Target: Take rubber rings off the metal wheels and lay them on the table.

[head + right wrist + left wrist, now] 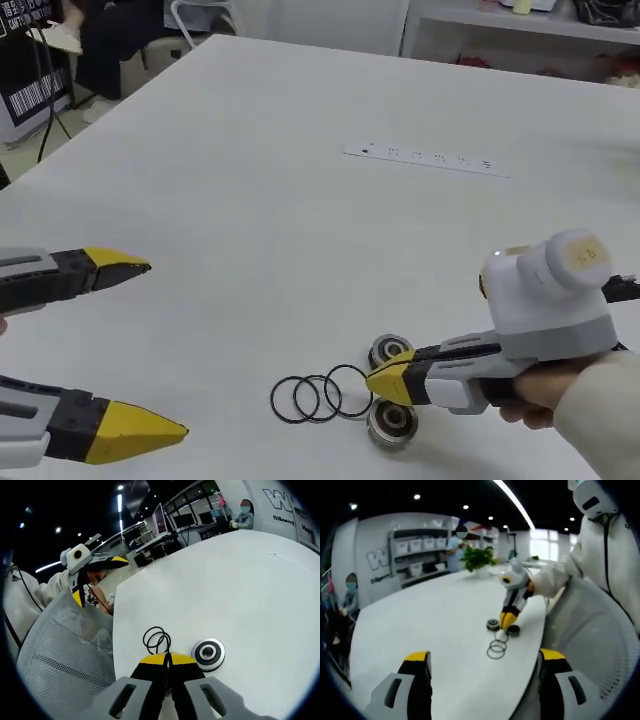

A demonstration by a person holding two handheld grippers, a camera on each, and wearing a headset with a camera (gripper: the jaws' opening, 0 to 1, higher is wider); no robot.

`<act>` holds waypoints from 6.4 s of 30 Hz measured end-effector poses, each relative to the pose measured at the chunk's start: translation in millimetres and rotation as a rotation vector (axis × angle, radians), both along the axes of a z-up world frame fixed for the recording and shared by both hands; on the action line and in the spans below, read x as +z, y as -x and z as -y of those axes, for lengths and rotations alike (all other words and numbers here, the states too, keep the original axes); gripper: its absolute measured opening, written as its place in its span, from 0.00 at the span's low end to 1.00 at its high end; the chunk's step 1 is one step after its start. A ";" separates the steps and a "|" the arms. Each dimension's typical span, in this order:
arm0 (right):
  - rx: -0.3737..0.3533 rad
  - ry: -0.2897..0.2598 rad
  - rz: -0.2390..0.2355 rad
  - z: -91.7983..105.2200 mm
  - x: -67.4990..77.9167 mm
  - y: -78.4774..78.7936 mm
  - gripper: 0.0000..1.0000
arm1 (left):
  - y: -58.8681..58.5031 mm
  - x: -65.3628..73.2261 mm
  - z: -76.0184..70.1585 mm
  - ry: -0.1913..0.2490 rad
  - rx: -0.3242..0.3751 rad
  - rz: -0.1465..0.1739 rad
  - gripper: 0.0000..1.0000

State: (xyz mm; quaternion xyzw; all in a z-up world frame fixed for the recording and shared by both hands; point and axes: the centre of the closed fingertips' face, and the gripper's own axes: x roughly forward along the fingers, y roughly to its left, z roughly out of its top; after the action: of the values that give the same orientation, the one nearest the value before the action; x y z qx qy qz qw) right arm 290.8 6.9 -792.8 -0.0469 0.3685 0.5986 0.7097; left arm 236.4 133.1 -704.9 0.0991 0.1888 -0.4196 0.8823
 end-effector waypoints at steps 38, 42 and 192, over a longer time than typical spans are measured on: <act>-0.018 0.020 0.030 10.3 3.1 -7.6 0.06 | 1.3 2.3 -1.5 -0.011 0.007 -0.001 0.89; -0.027 0.009 0.037 12.6 7.3 -9.8 0.06 | 0.9 3.5 -1.0 -0.012 0.004 0.000 0.89; -0.049 -0.058 0.226 40.2 -14.7 -37.7 0.13 | -97.3 -85.2 163.8 -0.138 -0.349 -0.103 0.16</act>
State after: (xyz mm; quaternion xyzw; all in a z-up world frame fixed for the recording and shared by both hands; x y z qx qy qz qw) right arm 328.5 -33.3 -807.5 -0.0846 0.2695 0.5823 0.7624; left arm 333.7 -30.7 -790.0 0.1689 0.2420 -0.5570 0.7763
